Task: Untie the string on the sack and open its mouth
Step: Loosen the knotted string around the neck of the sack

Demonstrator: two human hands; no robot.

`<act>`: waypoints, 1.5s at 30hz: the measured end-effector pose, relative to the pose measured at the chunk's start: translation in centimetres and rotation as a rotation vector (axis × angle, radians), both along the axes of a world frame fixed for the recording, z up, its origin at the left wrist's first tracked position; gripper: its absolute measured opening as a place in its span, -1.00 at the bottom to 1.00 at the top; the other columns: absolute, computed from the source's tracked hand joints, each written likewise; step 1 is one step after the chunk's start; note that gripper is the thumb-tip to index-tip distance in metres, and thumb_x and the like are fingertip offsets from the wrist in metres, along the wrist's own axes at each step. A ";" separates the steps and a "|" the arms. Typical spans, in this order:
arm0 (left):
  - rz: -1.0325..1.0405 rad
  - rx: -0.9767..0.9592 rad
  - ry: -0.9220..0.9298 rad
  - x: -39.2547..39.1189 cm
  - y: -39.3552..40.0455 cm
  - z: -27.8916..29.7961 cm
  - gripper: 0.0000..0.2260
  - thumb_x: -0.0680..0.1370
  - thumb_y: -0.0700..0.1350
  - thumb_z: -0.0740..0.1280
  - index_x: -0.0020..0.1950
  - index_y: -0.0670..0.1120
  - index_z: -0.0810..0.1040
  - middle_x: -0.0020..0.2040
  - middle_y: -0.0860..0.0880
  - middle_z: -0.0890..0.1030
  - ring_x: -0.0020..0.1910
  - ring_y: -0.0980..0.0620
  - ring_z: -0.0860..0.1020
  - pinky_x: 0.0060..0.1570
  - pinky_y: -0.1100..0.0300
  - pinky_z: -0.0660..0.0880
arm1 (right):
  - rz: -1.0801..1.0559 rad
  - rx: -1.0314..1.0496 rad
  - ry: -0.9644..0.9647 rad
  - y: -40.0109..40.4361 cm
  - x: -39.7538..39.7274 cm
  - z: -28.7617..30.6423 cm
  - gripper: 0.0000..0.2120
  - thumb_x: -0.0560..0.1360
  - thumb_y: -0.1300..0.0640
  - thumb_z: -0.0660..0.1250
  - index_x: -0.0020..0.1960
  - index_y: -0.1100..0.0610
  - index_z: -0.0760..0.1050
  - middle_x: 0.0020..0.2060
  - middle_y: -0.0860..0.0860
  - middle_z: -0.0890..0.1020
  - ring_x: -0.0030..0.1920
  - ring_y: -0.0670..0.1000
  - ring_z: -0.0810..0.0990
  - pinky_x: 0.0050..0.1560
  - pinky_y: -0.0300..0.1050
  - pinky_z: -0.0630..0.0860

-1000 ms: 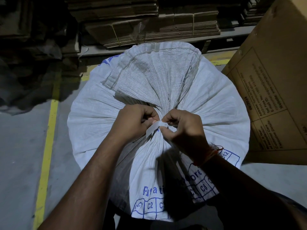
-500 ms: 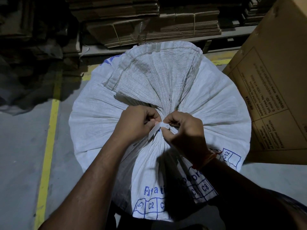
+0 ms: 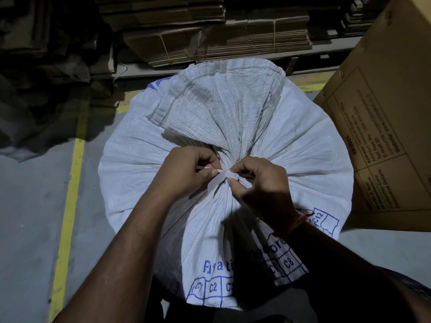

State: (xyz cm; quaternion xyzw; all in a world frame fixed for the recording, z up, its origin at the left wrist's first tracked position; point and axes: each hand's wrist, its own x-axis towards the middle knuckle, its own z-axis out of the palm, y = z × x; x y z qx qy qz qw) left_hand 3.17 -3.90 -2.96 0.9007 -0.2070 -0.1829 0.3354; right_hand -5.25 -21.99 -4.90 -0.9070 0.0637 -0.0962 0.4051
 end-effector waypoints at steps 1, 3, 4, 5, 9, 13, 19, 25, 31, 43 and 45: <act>-0.002 0.005 -0.003 0.0 0.0 -0.1 -0.95 0.50 -0.11 0.51 -0.06 0.04 0.73 -0.16 0.11 0.75 -0.10 0.16 0.69 0.02 0.03 0.62 | -0.001 0.001 0.001 0.0 0.0 0.0 -0.88 0.32 0.16 0.55 -0.17 0.05 0.66 -0.28 -0.10 0.69 -0.18 -0.07 0.66 -0.10 -0.01 0.61; -0.006 0.013 -0.012 0.0 -0.1 -0.1 -0.95 0.50 -0.12 0.51 -0.07 0.03 0.73 -0.17 0.11 0.75 -0.11 0.14 0.69 0.01 0.01 0.62 | -0.001 -0.007 -0.002 0.0 0.1 -0.1 -0.88 0.32 0.15 0.55 -0.17 0.05 0.65 -0.28 -0.09 0.69 -0.19 -0.06 0.66 -0.11 0.00 0.61; -0.009 0.016 -0.017 0.0 -0.1 -0.1 -0.95 0.50 -0.12 0.51 -0.07 0.03 0.73 -0.17 0.11 0.75 -0.11 0.14 0.69 0.01 0.00 0.62 | 0.000 -0.010 -0.003 0.0 0.1 0.0 -0.88 0.32 0.15 0.55 -0.17 0.05 0.65 -0.28 -0.09 0.69 -0.19 -0.06 0.66 -0.12 0.00 0.61; -0.009 0.017 -0.021 0.0 -0.2 -0.1 -0.94 0.50 -0.12 0.51 -0.07 0.03 0.73 -0.17 0.11 0.75 -0.11 0.14 0.69 0.00 0.01 0.62 | 0.000 -0.010 -0.002 0.0 0.1 0.0 -0.89 0.33 0.15 0.54 -0.17 0.05 0.65 -0.28 -0.09 0.69 -0.20 -0.06 0.66 -0.12 0.00 0.61; 0.000 0.014 -0.022 0.0 -0.3 -0.2 -0.94 0.50 -0.13 0.52 -0.08 0.03 0.72 -0.20 0.11 0.74 -0.14 0.16 0.68 -0.01 0.03 0.62 | 0.003 0.001 0.003 -0.1 0.2 0.0 -0.90 0.33 0.15 0.53 -0.17 0.05 0.65 -0.28 -0.09 0.69 -0.19 -0.07 0.67 -0.12 0.01 0.62; 0.012 0.026 -0.016 -0.1 -0.5 -0.2 -0.92 0.49 -0.13 0.52 -0.10 0.05 0.72 -0.23 0.13 0.72 -0.22 0.24 0.62 -0.09 0.16 0.57 | 0.003 0.001 0.002 -0.1 0.1 -0.1 -0.91 0.34 0.14 0.52 -0.18 0.05 0.64 -0.29 -0.10 0.68 -0.20 -0.06 0.66 -0.13 0.02 0.62; 0.016 0.031 -0.001 -0.3 -0.7 0.0 -0.93 0.50 -0.13 0.51 -0.11 0.05 0.72 -0.22 0.12 0.72 -0.21 0.21 0.64 -0.10 0.16 0.57 | 0.007 0.004 0.005 -0.1 0.2 -0.2 -0.91 0.34 0.13 0.52 -0.18 0.06 0.64 -0.29 -0.09 0.68 -0.20 -0.06 0.67 -0.13 0.02 0.62; 0.010 0.016 0.007 -0.3 -0.7 -0.1 -0.93 0.49 -0.13 0.51 -0.09 0.04 0.72 -0.21 0.11 0.72 -0.17 0.15 0.67 -0.03 0.03 0.62 | 0.001 0.000 0.017 -0.1 0.2 -0.2 -0.92 0.34 0.12 0.52 -0.19 0.05 0.64 -0.30 -0.10 0.69 -0.21 -0.09 0.66 -0.12 -0.01 0.61; 0.011 0.018 0.011 -0.3 -0.8 -0.1 -0.93 0.49 -0.12 0.51 -0.10 0.06 0.72 -0.23 0.13 0.71 -0.19 0.19 0.66 -0.04 0.04 0.62 | -0.003 0.006 0.019 0.0 0.2 -0.2 -0.92 0.33 0.13 0.52 -0.19 0.06 0.64 -0.30 -0.10 0.69 -0.21 -0.09 0.66 -0.12 0.00 0.61; 0.023 -0.001 0.031 -0.3 -0.9 -0.1 -0.92 0.50 -0.16 0.50 -0.09 0.03 0.73 -0.21 0.10 0.73 -0.16 0.15 0.68 -0.03 0.03 0.64 | -0.103 0.084 0.007 0.6 -0.3 -0.2 -0.84 0.32 0.12 0.54 -0.19 0.08 0.57 -0.35 -0.07 0.61 -0.28 -0.10 0.60 -0.18 -0.14 0.58; 0.015 -0.006 0.031 -0.4 -1.0 -0.1 -0.92 0.50 -0.16 0.50 -0.09 0.03 0.73 -0.19 0.09 0.74 -0.14 0.14 0.69 -0.02 0.03 0.64 | -0.138 0.110 0.012 0.7 -0.3 -0.2 -0.82 0.31 0.13 0.55 -0.20 0.10 0.56 -0.37 -0.07 0.59 -0.31 -0.10 0.55 -0.23 -0.31 0.51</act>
